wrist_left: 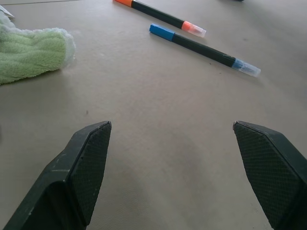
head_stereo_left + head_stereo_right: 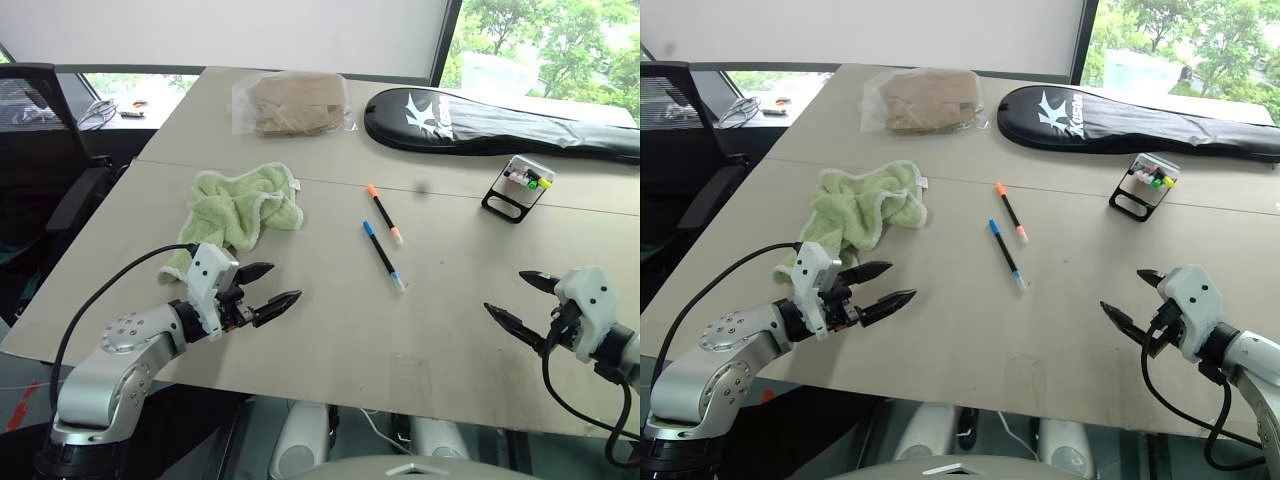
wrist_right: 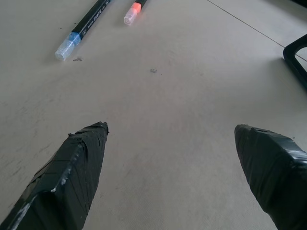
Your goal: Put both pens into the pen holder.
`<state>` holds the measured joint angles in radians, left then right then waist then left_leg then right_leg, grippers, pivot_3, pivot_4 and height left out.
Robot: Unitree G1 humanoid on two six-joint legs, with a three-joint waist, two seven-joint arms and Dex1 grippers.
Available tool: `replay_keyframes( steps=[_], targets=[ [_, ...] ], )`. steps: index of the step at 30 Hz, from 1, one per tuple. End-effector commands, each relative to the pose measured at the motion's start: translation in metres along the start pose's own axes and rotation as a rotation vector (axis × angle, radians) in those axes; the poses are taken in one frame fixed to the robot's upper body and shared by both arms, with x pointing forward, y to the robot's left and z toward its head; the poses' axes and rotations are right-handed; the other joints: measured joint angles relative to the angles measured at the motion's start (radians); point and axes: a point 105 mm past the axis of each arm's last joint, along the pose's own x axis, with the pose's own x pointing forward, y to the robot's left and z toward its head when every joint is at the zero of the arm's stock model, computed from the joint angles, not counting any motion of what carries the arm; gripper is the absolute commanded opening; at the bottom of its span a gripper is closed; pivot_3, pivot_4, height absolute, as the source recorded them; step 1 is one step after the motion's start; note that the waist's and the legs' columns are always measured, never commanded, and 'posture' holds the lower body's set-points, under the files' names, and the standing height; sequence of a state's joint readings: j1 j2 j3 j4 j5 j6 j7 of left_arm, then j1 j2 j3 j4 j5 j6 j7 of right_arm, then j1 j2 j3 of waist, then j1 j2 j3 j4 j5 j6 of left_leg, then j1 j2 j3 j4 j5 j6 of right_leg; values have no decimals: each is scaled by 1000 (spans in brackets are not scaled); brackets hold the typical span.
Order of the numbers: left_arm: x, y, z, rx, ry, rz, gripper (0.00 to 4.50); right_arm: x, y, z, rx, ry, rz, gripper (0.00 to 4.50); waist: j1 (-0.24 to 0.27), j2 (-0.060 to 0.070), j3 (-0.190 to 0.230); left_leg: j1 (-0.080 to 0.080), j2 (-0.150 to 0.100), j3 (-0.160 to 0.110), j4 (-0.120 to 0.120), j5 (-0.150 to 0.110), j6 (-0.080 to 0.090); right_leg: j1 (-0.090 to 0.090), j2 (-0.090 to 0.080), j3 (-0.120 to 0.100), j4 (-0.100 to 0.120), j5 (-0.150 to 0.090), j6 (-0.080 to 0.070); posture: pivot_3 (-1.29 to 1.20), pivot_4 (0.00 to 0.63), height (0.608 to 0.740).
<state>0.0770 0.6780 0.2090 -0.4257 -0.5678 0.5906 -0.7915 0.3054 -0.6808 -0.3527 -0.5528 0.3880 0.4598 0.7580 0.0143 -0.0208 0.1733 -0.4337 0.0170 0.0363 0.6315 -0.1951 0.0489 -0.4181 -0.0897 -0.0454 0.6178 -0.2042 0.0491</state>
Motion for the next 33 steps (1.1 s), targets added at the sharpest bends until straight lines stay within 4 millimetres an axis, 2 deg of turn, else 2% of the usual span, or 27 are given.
replay_keyframes(
  steps=[1, 5, 8, 12, 17, 20, 23, 27, 31, 33],
  targets=[
    [1, -5, 20, 65, -66, -20, 4232, 10, 3, 17, -15, -48, -18, 4476, 0, 0, 0, 0, 0, 0, 0, 0, 0, 0, 0, 0, 0, 0, 0, 0, 150, 740],
    [14, -13, 38, 93, -140, -52, 4232, 60, 18, 42, -3, -42, -1, 4476, -11, 0, 0, 1, 1, 1, 0, 0, 0, -1, -1, -1, 0, 2, -3, 0, 150, 740],
    [16, -15, 43, 104, -157, -62, 4232, 83, 26, 56, 11, -42, 38, 4476, -5, 0, 0, 1, 1, 0, 0, 0, 0, -3, -7, -12, 0, 5, -6, 0, 150, 740],
    [18, -15, 44, 143, -150, -45, 4232, 143, 25, 78, 46, 7, 20, 4476, -10, -1, 0, -1, 2, 2, 2, 1, 1, -5, -2, -16, 1, 7, -10, 0, 150, 740],
    [15, -12, 43, 154, -151, -21, 4232, 198, 16, 104, 126, 51, -37, 4476, -3, -1, 0, -1, 3, 4, 2, 1, 2, -6, 3, -15, 4, 7, -10, 0, 150, 740],
    [15, -12, 44, 159, -160, -11, 4232, 226, 15, 102, 132, 98, -41, 4476, -2, -1, 0, -1, 3, 5, 2, 1, 2, -5, 4, -15, 4, 7, -10, 0, 150, 740],
    [15, -13, 45, 166, -167, -8, 4232, 241, 11, 90, 124, 151, -60, 3622, -2, -1, 0, 0, 3, 6, 2, 1, 2, -5, 4, -15, 4, 7, -10, 0, 150, 740],
    [12, -15, 43, 171, -164, -8, 4232, 242, -3, 69, 157, 215, -71, 1805, -11, -1, -1, 2, 3, 8, 2, 1, 2, -4, 4, -12, 6, 7, -10, 0, 150, 740],
    [11, -17, 38, 169, -156, -13, 4232, 219, -24, 61, 139, 222, -86, 44, -1, -1, -1, 3, 4, 7, 2, 1, 2, -4, 4, -12, 7, 7, -10, 0, 150, 740],
    [11, -18, 38, 167, -158, -16, 4232, 197, -27, 57, 139, 228, -61, 44, 6, -1, -1, 2, 4, 7, 3, 1, 2, -4, 3, -14, 7, 7, -10, 0, 150, 740]
  ],
)
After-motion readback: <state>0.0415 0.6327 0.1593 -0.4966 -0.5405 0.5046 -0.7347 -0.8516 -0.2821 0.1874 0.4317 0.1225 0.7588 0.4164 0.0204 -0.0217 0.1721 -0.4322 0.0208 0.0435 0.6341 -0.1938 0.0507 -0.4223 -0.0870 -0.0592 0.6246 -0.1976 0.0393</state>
